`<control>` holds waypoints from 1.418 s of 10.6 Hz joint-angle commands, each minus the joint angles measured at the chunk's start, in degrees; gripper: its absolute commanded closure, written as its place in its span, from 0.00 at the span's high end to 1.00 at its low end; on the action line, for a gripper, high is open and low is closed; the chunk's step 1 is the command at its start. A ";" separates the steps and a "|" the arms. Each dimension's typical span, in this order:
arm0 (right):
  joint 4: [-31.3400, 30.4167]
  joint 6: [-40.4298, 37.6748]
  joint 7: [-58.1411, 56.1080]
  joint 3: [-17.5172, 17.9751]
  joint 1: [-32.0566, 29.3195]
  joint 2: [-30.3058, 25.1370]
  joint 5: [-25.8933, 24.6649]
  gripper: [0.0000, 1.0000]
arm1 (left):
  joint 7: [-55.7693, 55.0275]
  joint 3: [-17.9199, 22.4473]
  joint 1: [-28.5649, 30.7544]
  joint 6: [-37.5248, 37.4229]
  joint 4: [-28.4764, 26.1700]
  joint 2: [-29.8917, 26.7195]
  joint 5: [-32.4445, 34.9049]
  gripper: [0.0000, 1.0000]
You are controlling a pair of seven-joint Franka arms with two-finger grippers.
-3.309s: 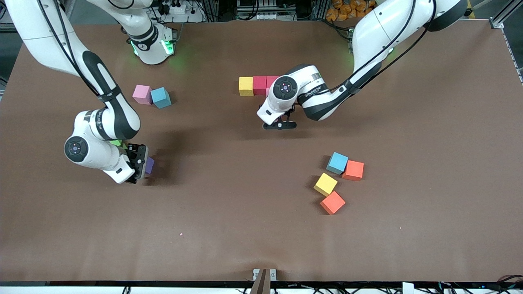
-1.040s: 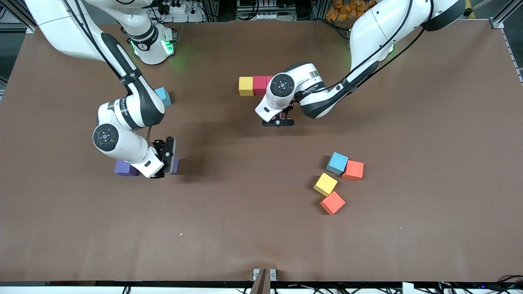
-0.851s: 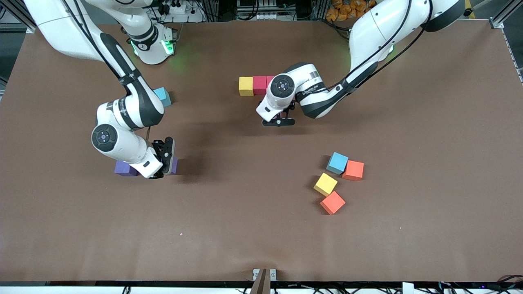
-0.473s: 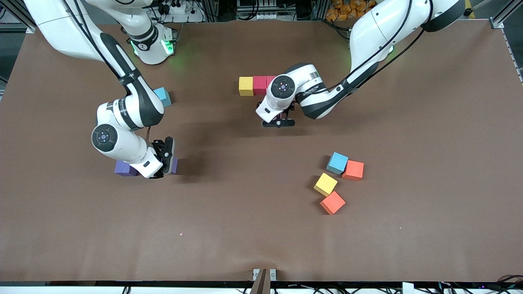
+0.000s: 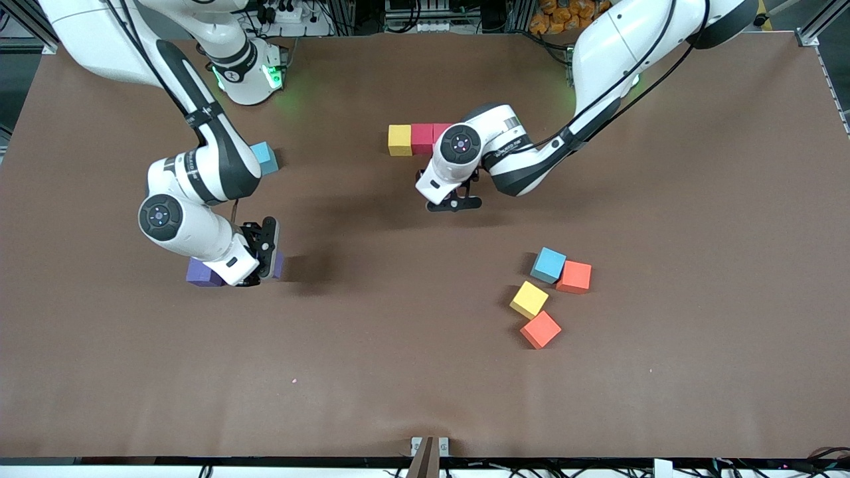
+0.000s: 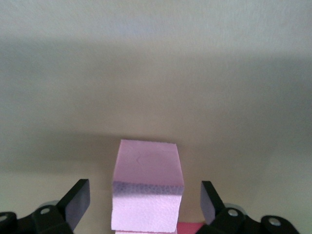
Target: Form number 2 with 11 blocks
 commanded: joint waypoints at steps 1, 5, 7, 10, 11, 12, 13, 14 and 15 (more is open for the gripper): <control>-0.89 -0.37 0.23 0.35 -0.30 -1.09 0.75 0.35 | 0.02 -0.02 3.09 -1.87 0.19 -2.25 -1.41 1.00; -1.50 -0.28 3.82 0.96 2.23 -0.83 0.83 0.35 | 0.29 0.50 9.16 -8.00 5.89 -1.99 -1.06 1.00; -1.86 -0.28 10.65 0.97 7.23 -1.44 0.83 0.35 | 1.68 0.50 11.70 -8.46 7.22 -1.73 -0.09 1.00; -1.86 0.25 12.89 1.05 11.38 -1.45 0.75 0.35 | 5.91 0.59 14.78 -8.46 10.64 -1.64 -0.61 1.00; -1.77 0.25 12.88 1.32 11.56 -1.18 0.75 0.35 | 6.00 1.03 15.49 -8.46 11.17 -1.64 -0.44 1.00; -1.77 0.42 12.97 2.45 11.73 -1.01 0.75 0.35 | 6.09 2.95 15.67 -8.46 12.75 -1.46 -0.52 1.00; -1.77 0.34 13.58 2.72 13.30 -0.83 0.75 0.35 | 6.43 4.27 15.06 -8.46 14.33 -0.94 -0.61 1.00; -1.94 0.33 15.59 3.42 14.28 -0.39 0.75 0.35 | 6.53 4.81 14.88 -8.55 15.48 -0.59 -0.44 1.00; -2.03 0.42 18.74 4.56 16.03 -0.39 0.75 0.35 | 6.96 6.12 14.88 -8.90 15.66 -0.50 -0.35 1.00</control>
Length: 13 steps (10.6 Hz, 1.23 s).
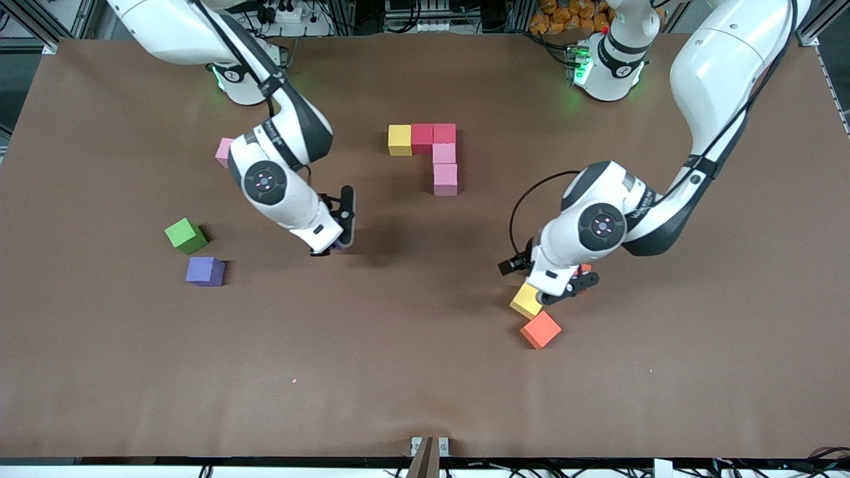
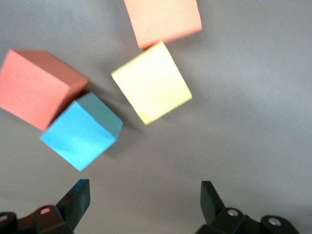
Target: Form number 2 with 11 blocks
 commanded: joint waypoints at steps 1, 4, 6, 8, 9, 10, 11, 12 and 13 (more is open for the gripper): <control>-0.69 0.63 6.32 1.30 4.75 -0.18 0.58 0.35 | 3.05 2.02 -0.92 -1.58 2.20 0.44 -0.54 1.00; -5.24 9.38 11.07 1.48 8.72 1.14 0.58 0.35 | 2.28 4.65 -2.93 -1.75 6.76 2.28 -2.56 1.00; -6.32 10.65 13.88 1.74 10.92 0.97 0.67 0.35 | -0.07 9.13 -8.18 -1.67 9.31 2.72 -2.65 1.00; -5.79 11.18 21.08 1.92 15.13 1.66 -0.29 0.35 | -3.51 14.83 -13.99 -1.58 11.69 3.17 -2.74 1.00; -5.79 11.87 21.11 1.92 15.15 1.93 -0.30 0.35 | -3.61 15.73 -14.53 -1.23 11.78 3.69 -2.74 1.00; -5.88 12.06 21.37 1.92 15.32 2.19 -0.30 0.35 | -3.69 15.74 -14.10 -1.05 11.70 3.87 -2.74 1.00; -5.79 12.23 21.55 2.01 15.41 2.72 -0.39 0.35 | -4.30 15.83 -14.10 -1.05 11.69 3.87 -2.74 1.00; -5.88 13.36 21.55 2.01 15.58 2.98 -0.39 0.35 | -5.61 15.83 -14.10 -1.05 11.61 3.87 -2.74 1.00; -5.88 13.98 21.55 2.01 16.37 3.33 -0.39 0.35 | -5.89 15.83 -14.10 -0.96 11.61 3.87 -2.74 1.00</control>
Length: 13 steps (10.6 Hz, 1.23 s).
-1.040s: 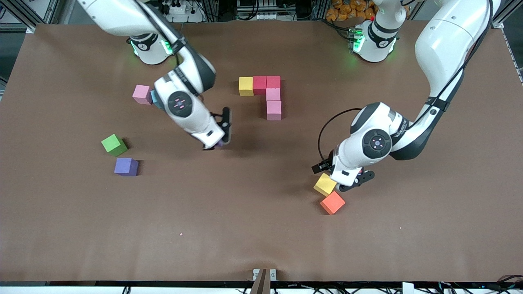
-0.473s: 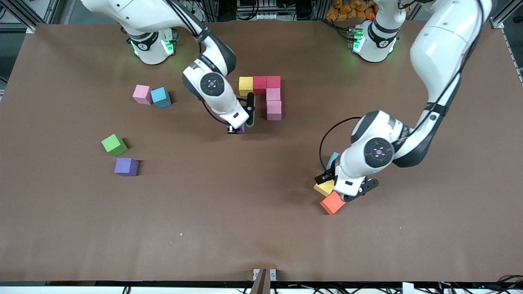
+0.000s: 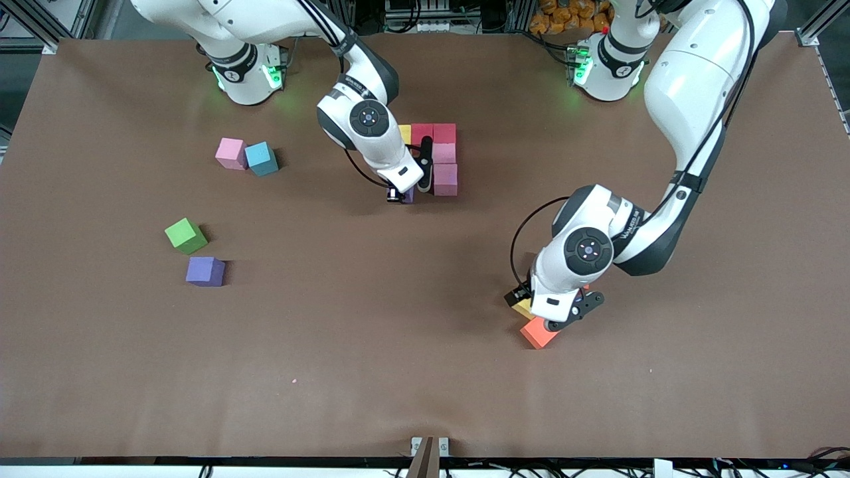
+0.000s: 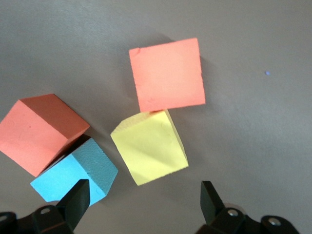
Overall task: Form number 2 with 11 blocks
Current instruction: 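Lower the purple with the right gripper while the left gripper grasps the yellow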
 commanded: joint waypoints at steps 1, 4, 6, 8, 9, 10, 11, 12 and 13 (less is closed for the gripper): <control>-0.03 2.51 1.43 0.25 0.92 1.12 -0.25 0.35 | -1.17 0.26 -0.25 -0.33 1.37 0.52 -1.39 1.00; -0.03 2.87 3.46 0.25 2.24 1.83 -0.34 0.35 | -5.01 1.23 -0.16 1.43 1.19 1.57 -2.18 1.00; 0.06 3.14 5.29 0.25 3.20 2.18 -0.34 0.35 | -7.23 1.32 -0.16 1.87 1.02 1.75 -2.09 1.00; 0.23 3.83 6.61 0.25 3.99 2.70 -0.34 0.35 | -7.58 1.32 -0.16 2.31 0.93 2.53 -2.01 1.00; 0.32 4.36 7.40 0.25 4.26 3.06 -0.34 0.35 | -7.76 1.32 -0.33 2.75 0.84 2.80 -2.00 1.00; 0.84 4.45 7.93 0.25 4.61 3.84 -0.34 0.35 | -7.93 1.32 -0.25 3.01 0.84 3.15 -1.92 1.00; 1.28 4.37 7.94 0.25 4.96 4.11 -0.43 0.35 | -7.85 1.32 -0.16 3.10 0.84 3.76 -1.74 1.00; 1.46 4.37 7.94 0.16 4.96 4.11 -0.51 0.35 | -7.85 1.49 -0.24 3.63 0.93 4.21 -1.57 1.00; 1.81 4.45 7.94 0.16 5.05 4.20 -0.52 0.35 | -7.85 2.02 -0.16 4.68 0.84 4.38 -1.83 1.00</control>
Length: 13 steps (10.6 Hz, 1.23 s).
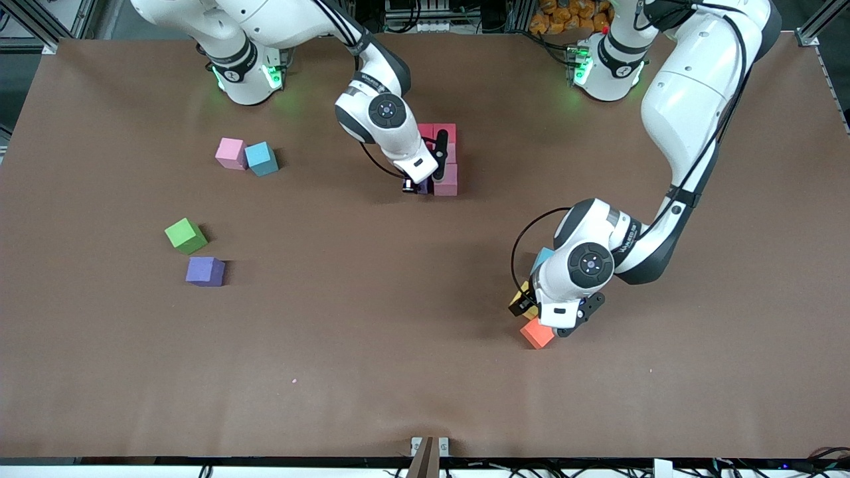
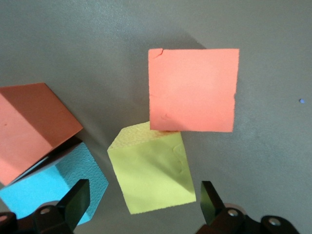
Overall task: Form number 2 with 11 blocks
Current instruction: 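Lower the purple with the right gripper while the left gripper grasps the yellow, then release the purple with the right gripper while the left gripper lifts the yellow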
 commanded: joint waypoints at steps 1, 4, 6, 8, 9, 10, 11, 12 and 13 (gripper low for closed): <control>1.63 0.12 1.25 -0.14 0.62 1.16 -0.48 0.35 | -0.77 0.85 -0.58 1.75 0.66 0.92 -0.70 1.00; 1.90 0.04 1.25 -0.14 1.06 1.16 -1.18 0.35 | -0.77 0.85 -0.24 2.72 0.66 1.62 -1.05 1.00; 2.07 0.04 1.25 -0.22 1.24 1.34 -3.71 0.35 | -0.68 0.85 -0.24 3.51 0.66 2.24 -0.71 1.00; 2.60 0.04 1.25 -0.22 1.59 1.69 -4.61 0.35 | -0.68 0.85 -0.24 4.39 0.66 2.59 -1.05 0.93; 2.60 0.04 1.25 -0.31 1.68 1.69 -4.69 0.35 | -0.68 0.85 -0.24 4.48 0.66 2.59 -1.05 0.86; 2.60 0.04 1.25 -0.31 1.85 1.78 -4.78 0.35 | -0.68 0.85 -0.24 4.48 0.66 2.51 -0.70 0.77; 2.69 0.12 1.25 -0.40 2.20 1.95 -4.78 0.35 | -0.51 0.85 -0.24 4.48 0.66 2.59 -0.61 0.69; 3.03 0.04 1.34 -0.40 2.29 2.04 -4.87 0.35 | -0.33 0.85 -0.24 4.48 0.66 2.68 -0.53 0.63; 3.12 0.04 1.25 -0.40 2.47 2.04 -4.87 0.35 | 0.02 0.85 -0.24 4.48 0.66 2.68 -0.53 0.56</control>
